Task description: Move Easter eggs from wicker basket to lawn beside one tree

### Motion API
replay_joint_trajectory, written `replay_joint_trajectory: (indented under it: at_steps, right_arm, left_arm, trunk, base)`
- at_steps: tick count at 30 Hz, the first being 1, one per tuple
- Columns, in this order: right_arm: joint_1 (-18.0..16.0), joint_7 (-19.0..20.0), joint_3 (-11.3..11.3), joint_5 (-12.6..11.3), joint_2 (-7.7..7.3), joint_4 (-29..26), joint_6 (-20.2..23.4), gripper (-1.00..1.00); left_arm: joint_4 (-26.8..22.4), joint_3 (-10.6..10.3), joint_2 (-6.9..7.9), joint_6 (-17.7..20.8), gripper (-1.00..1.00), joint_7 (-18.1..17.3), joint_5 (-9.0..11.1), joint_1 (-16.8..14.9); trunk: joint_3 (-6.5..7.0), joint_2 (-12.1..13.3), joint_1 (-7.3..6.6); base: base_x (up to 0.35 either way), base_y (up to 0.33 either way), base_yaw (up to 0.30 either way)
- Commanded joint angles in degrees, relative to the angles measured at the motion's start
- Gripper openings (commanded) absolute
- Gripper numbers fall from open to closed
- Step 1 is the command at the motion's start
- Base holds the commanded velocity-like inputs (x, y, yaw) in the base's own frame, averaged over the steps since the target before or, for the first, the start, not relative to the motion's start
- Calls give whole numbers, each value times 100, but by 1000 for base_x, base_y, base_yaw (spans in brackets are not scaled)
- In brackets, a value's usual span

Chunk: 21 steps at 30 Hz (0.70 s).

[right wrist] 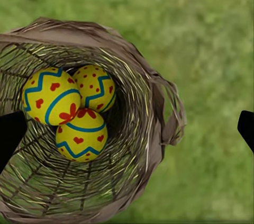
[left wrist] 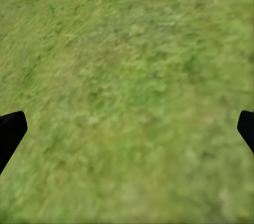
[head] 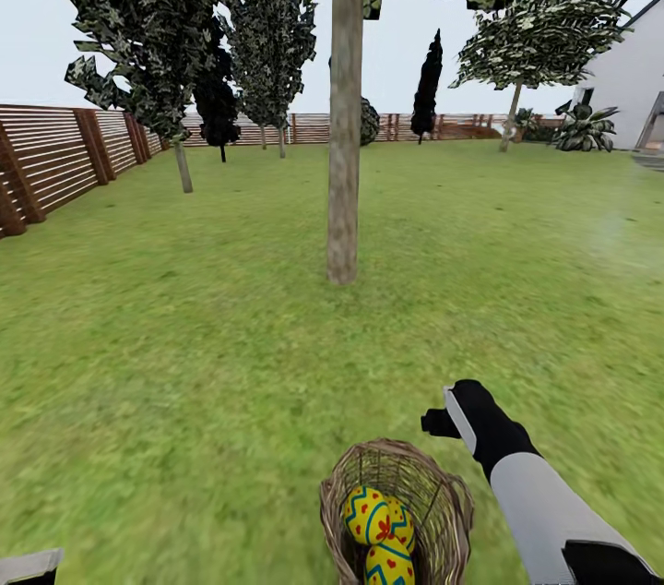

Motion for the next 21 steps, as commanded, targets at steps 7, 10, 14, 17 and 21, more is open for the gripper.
replay_joint_trajectory:
  at_steps: [7, 10, 14, 17, 21]
  right_arm:
    - [-32, -29, -20, -23, -5, 40, 19, 100]
    - [-34, -29, -29, -23, -19, 44, 19, 100]
    - [-35, -29, -50, -23, -76, 71, 19, 100]
    - [-35, -29, -61, -23, -130, 89, 19, 100]
    - [-39, -29, -74, -28, -198, 149, 19, 100]
  left_arm:
    - [-10, -8, 3, 20, 100, 18, -3, 9]
    - [-10, -8, 3, 21, 100, 17, -3, 8]
    - [-10, -8, 3, 18, 100, 17, -3, 8]
    - [-10, -8, 3, 16, 100, 21, -3, 12]
    - [-10, -8, 3, 15, 100, 20, -3, 13]
  trunk:
    - [-131, -285, 154]
    - [-185, -405, 220]
    - [-257, -566, 308]
    - [-292, -646, 352]
    - [-292, -646, 352]
  base:
    - [0, 0, 0]
    - [0, 0, 0]
    - [0, 0, 0]
    - [0, 0, 0]
    - [0, 0, 0]
